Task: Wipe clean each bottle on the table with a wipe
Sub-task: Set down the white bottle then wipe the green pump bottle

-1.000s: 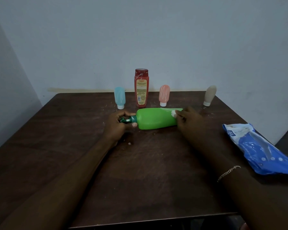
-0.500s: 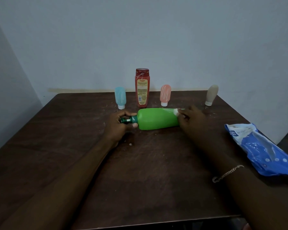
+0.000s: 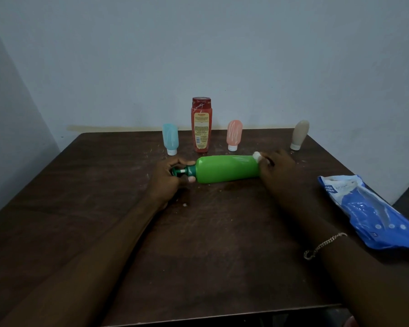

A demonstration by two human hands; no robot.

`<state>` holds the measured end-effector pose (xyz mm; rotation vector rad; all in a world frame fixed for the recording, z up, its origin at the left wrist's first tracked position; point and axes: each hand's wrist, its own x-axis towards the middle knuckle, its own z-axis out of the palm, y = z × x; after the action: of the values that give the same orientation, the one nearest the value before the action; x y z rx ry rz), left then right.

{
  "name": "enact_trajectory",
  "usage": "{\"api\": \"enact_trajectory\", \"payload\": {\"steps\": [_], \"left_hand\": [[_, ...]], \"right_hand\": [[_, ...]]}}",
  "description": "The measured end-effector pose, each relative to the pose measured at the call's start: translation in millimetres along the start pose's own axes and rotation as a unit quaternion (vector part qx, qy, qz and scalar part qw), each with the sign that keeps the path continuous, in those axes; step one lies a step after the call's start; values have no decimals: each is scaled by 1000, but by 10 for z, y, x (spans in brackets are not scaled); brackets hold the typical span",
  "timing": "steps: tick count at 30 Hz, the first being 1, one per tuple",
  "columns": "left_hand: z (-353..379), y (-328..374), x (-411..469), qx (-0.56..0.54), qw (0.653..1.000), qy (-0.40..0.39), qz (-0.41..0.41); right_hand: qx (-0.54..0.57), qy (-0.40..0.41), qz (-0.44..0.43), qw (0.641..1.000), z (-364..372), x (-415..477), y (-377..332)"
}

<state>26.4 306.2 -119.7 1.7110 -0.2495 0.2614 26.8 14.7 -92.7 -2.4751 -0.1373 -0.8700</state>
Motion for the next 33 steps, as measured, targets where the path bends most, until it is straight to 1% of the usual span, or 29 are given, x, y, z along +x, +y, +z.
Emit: {"api": "enact_trajectory", "payload": {"steps": [3,5,6,8,10,11,12,14,16,17,20,23,25,26,27,29,31,33], "left_hand": [[15,3,8,10,1000,-1,5],[16,10,8,17,1000,-3,7],[14,19,4,16,1000,-4,5],[16,28,-1,14,1000,-3,2],[29,38,-7,11,1000,0,2],[33,40,-9,11,1000,2,2],[33,41,-12,11,1000,2,1],[26,39,-13,13,1000,-2,-7],[27,36,-15,10,1000,-4,-12],[27,40,-21,8,1000,-2,-11],[30,45,-26,6,1000,7,-6],[16,24,-12,13,1000,7,-5],[10,21,-13,8,1000,3,-7],[13,26,-20,4,1000,2,-7],[15,31,-24,3,1000,1,-8],[17,29,-20,4,1000,1,-10],[17,24,-16,6,1000,0,-15],[30,34,-24,10,1000,2,-14]], "right_hand": [[-27,5,50,998,-12,93,105],[-16,-7,58,998,20,172,17],[-7,-9,50,999,46,175,-64],[1,-7,5,1000,96,101,-193],[4,-4,-44,999,90,-25,-207],[10,-7,-52,999,59,-78,-182],[9,-12,-43,999,26,-105,-144],[-16,-12,7,1000,3,-66,-38],[-18,13,61,998,28,12,17],[-13,25,70,997,44,36,-22],[14,26,34,999,142,19,-332],[75,1,-42,996,240,-92,-654],[95,-8,-75,993,277,-135,-650],[91,-7,-74,993,273,-135,-573],[81,5,-61,995,249,-116,-474],[43,38,-6,998,184,-41,-251],[19,36,67,997,116,36,-70],[21,34,124,991,87,58,-30]]}}
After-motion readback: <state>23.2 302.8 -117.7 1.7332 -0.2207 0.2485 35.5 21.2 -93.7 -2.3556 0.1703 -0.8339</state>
